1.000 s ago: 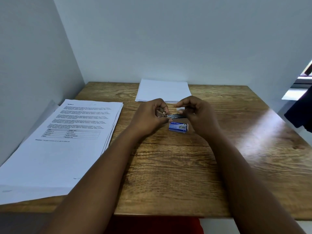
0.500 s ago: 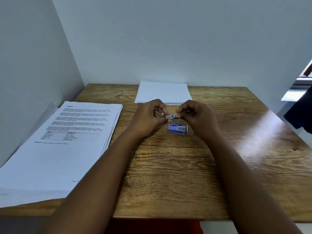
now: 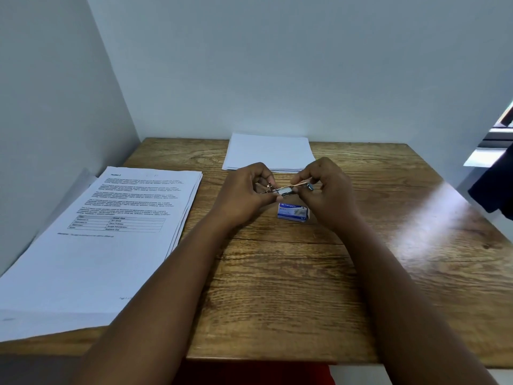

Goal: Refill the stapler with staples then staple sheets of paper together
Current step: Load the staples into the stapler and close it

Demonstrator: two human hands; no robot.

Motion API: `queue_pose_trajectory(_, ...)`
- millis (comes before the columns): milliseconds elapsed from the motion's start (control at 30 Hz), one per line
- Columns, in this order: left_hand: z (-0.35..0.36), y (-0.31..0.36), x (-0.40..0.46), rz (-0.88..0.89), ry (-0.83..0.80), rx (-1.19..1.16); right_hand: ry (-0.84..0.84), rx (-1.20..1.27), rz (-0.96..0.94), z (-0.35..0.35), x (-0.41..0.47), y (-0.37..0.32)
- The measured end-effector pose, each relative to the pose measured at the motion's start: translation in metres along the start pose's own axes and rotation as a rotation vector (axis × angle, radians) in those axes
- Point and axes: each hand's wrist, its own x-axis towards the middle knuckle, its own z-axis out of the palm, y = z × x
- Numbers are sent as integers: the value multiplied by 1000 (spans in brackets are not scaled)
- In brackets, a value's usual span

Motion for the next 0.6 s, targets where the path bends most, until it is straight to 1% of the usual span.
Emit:
queue_pose_trajectory(167,1,-1,-1,20,-17,-12,-92,-92,-79,8,-2,-1)
queue_pose_trajectory(333,1,-2,0,20,-9,-25,-64,-79,-35,8,-2,1)
queue_pose_trajectory(467,1,-3,0,33,-15,-22,-143,-104,-74,9,-3,-2)
queue_pose_trajectory(533,2,-2,0,32,-21,-26,-143,-130,-37,8,-4,-3)
queue_pose_trajectory(600,2,-3,0,31,-14,-16,-101,-142,27,6,-2,-2)
